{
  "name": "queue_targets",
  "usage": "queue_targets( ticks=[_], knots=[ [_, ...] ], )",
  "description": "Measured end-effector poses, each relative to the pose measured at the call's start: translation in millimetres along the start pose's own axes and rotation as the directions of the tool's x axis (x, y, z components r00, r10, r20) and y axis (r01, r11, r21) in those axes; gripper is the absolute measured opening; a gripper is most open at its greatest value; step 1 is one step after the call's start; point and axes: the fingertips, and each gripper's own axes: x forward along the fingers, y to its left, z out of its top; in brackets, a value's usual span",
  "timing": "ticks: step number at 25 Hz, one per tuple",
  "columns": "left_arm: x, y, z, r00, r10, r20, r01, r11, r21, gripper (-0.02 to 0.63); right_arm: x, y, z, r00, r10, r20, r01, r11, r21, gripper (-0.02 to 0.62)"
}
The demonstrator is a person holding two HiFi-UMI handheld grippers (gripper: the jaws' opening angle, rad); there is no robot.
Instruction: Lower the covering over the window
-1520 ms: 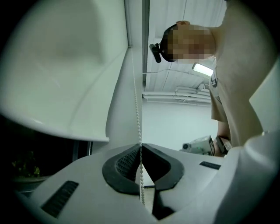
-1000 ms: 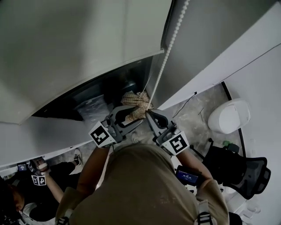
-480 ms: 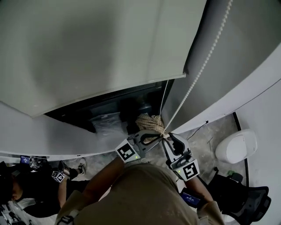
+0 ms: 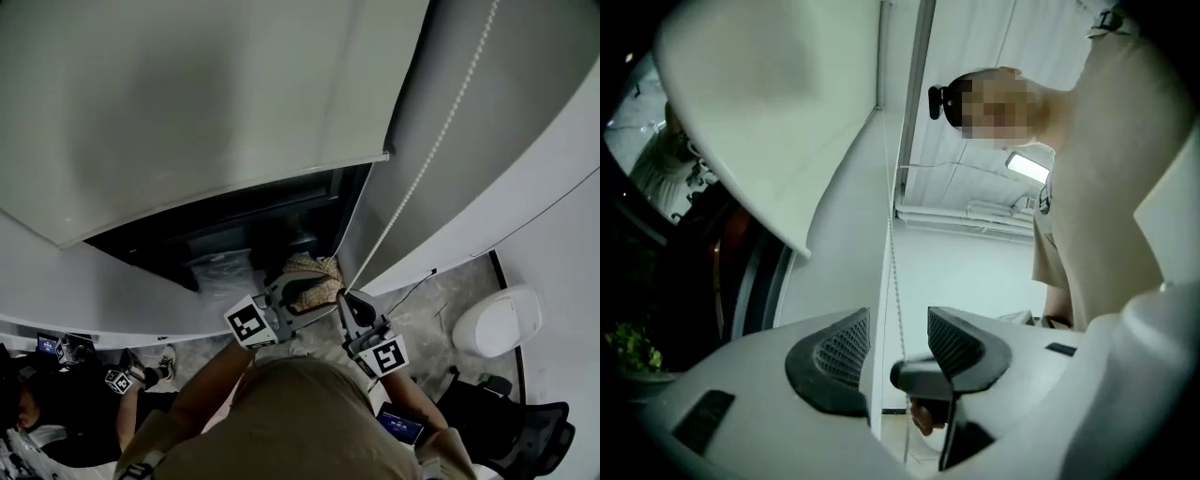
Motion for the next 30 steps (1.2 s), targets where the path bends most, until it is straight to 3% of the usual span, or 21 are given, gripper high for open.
queue_targets(
  ticks=[3,4,5,7,9,11,15,18,21,22,23,24,25,27,30],
  knots=[
    [18.3,-2.6,10.4,1.000,-0.001,-0.019,0.002,0.999,0.036,0.184,2.9,14.2,0.1,0.999,0.037,-0.023,-0.038,0.999,-0.020,0.012],
    [23.0,-3.8,8.5,1.000,-0.006,-0.018,0.007,1.000,0.029,0.155,3.5,15.9,0.4,0.999,0.044,-0.030,-0.045,0.999,-0.028,0.012],
    [25.1,-3.9,5.4,1.000,-0.007,-0.007,0.007,1.000,0.009,0.026,3.4,16.4,0.1,0.998,0.050,-0.037,-0.052,0.998,-0.035,0.012],
    [20.4,3.4,1.3,0.999,0.010,0.042,-0.008,1.000,-0.028,0.018,1.6,16.8,-0.8,0.996,0.073,-0.046,-0.075,0.996,-0.051,0.014],
    [9.3,17.9,0.2,0.996,0.062,0.071,-0.062,0.998,0.000,0.018,-3.0,15.9,3.3,0.995,0.092,-0.031,-0.094,0.993,-0.064,0.021],
    [3.0,24.7,-3.0,0.994,0.102,0.048,-0.103,0.994,0.033,0.017,-10.0,10.2,18.8,0.996,0.086,0.029,-0.084,0.995,-0.051,0.079],
    [8.1,6.2,-38.7,0.995,0.074,-0.074,-0.068,0.995,0.071,0.017,-5.2,7.3,53.7,0.991,0.077,0.113,-0.071,0.996,-0.055,0.087],
    [9.2,-5.5,-50.8,0.995,0.058,-0.076,-0.056,0.998,0.037,0.017,8.6,8.4,55.5,0.996,0.055,0.067,-0.048,0.994,-0.097,0.071],
    [8.6,-8.6,-46.1,0.996,0.039,-0.077,-0.037,0.999,0.021,0.017,14.5,5.3,51.8,0.998,0.046,0.046,-0.043,0.998,-0.052,0.017],
    [5.5,-8.8,-44.5,0.997,0.015,-0.074,-0.015,1.000,0.003,0.018,13.5,2.5,49.7,0.998,0.039,0.054,-0.038,0.999,-0.018,0.012],
    [0.3,-7.7,-42.2,0.998,-0.015,-0.057,0.013,1.000,-0.024,0.060,11.6,-0.4,44.7,0.998,0.034,0.059,-0.034,0.999,0.011,0.011],
    [-6.3,-4.4,-38.5,0.999,-0.040,-0.024,0.039,0.998,-0.047,0.176,10.0,-1.7,36.8,0.998,0.033,0.056,-0.035,0.999,0.029,0.011],
    [-12.4,0.5,-33.0,0.998,-0.054,0.011,0.055,0.997,-0.057,0.199,9.7,-0.5,27.5,0.998,0.039,0.045,-0.040,0.999,0.037,0.011],
    [-13.5,9.5,-16.2,0.998,-0.048,0.047,0.050,0.997,-0.052,0.199,10.2,6.1,10.4,0.998,0.061,0.009,-0.061,0.997,0.051,0.011],
    [11.2,11.8,11.3,0.999,-0.026,0.031,0.027,0.999,-0.031,0.187,8.2,14.8,-0.3,0.994,0.100,-0.051,-0.097,0.994,0.049,0.011]
  ],
)
